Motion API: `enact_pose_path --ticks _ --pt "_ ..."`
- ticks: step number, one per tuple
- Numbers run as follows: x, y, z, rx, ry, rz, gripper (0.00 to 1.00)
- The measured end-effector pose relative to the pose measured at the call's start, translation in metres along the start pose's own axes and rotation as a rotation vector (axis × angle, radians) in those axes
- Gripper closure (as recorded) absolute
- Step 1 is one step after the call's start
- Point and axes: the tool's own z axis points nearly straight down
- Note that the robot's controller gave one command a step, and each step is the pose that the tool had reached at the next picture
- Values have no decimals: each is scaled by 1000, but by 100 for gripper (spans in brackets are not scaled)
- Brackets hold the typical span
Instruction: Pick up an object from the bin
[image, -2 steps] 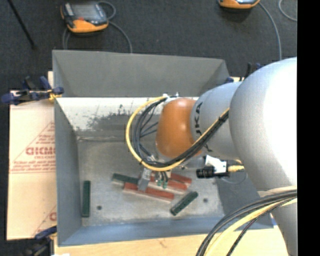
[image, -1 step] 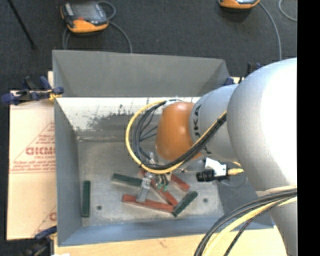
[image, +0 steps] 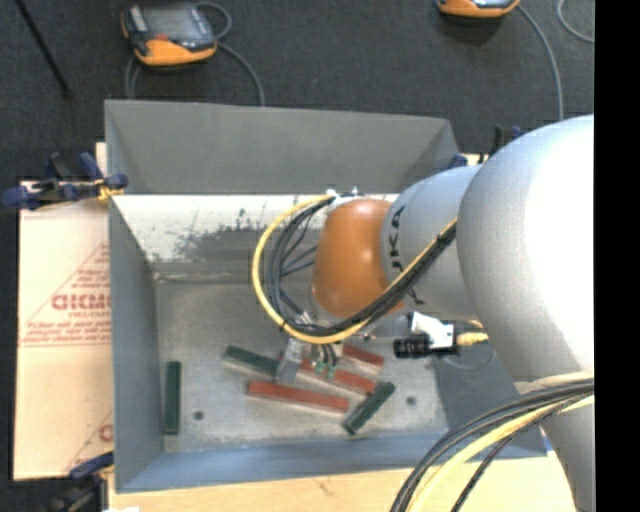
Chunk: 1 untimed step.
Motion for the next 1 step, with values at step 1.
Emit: enact_pose_path --ticks 1 --pt "0 0 0 0 0 0 100"
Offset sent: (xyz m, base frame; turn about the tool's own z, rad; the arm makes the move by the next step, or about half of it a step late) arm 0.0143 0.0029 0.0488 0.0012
